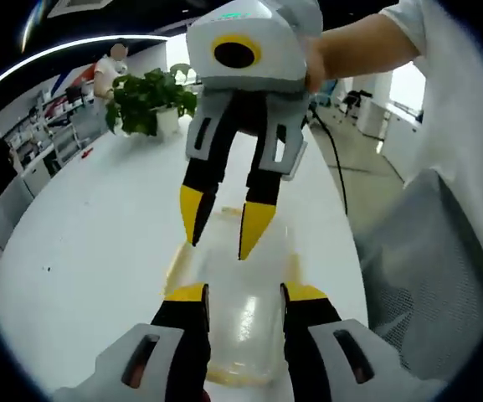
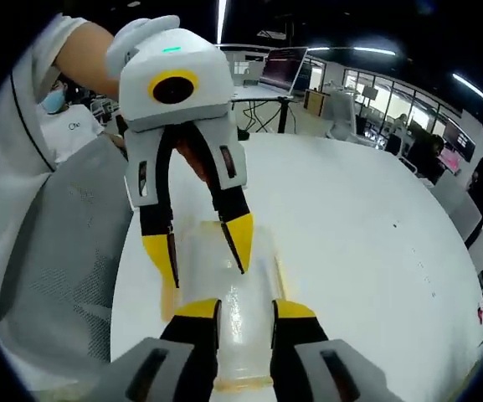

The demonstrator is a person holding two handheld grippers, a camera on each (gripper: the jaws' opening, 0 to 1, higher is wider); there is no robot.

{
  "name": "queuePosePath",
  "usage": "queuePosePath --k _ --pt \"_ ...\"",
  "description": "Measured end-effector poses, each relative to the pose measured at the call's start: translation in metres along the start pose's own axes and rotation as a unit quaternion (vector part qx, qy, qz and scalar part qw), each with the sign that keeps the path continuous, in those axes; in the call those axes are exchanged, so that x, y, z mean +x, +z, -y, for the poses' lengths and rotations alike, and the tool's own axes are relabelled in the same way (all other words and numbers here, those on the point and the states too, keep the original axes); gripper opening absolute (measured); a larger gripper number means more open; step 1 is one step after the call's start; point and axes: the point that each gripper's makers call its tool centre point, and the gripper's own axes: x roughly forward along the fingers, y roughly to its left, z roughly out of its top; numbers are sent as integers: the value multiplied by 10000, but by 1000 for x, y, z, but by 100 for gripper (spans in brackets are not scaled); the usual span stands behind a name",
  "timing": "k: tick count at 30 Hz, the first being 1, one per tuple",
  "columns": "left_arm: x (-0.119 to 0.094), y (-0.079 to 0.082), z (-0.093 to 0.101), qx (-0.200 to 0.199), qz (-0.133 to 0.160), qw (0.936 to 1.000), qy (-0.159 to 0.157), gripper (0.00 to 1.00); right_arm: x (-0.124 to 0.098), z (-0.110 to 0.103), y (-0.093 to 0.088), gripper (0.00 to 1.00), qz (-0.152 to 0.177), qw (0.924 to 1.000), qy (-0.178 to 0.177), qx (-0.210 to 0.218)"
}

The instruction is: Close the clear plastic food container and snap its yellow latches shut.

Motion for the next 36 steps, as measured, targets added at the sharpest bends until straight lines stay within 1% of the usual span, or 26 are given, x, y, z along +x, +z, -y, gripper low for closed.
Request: queuePosePath --k 2,6,10,12,15,18,20,24,26,28,29,31,32,34,35,36 --pt "1 -1 5 -3 -1 10000 -69 34 1 2 0 23 -38 10000 -18 -59" --pt "2 -2 6 85 -36 9999 -40 37 4 7 -3 25 -114 9998 5 -143" --pt "2 3 3 -65 85 9999 43 37 9 13 -8 30 -240 9997 -6 -104" --pt "2 3 2 -17 85 9999 64 37 10 14 -8 33 -282 9995 9 -138" --pt "1 3 4 21 61 10000 49 37 11 12 -9 31 -319 9991 109 -263" --pt "1 1 6 48 31 10000 58 37 12 12 -10 37 -387 9983 138 -402" --pt "2 0 8 76 24 10000 34 37 14 15 -11 40 -460 9982 135 -353" --pt "3 1 9 91 25 9999 39 37 16 16 -7 42 -436 9981 283 -337" --pt "3 1 10 120 3 9999 42 37 19 6 -2 45 -291 9975 610 -200" --pt "2 1 10 129 -7 9999 46 38 22 11 -5 48 -426 9972 617 -69" --pt "2 -1 9 142 -26 9999 54 37 23 12 -6 51 -480 9966 668 -69" --pt "2 -2 9 159 -58 9998 76 38 24 9 -9 54 -565 9950 819 65" --pt "1 -3 8 164 -73 9998 89 38 25 11 -12 55 -673 9939 866 152" --pt "1 -4 9 164 -83 9998 97 38 25 12 -10 53 -647 9941 870 65" --pt "2 -4 8 186 -92 9997 119 38 25 13 -10 50 -656 9940 871 46" --pt "3 -5 8 236 -127 9995 135 38 26 14 -9 50 -689 9936 894 85"
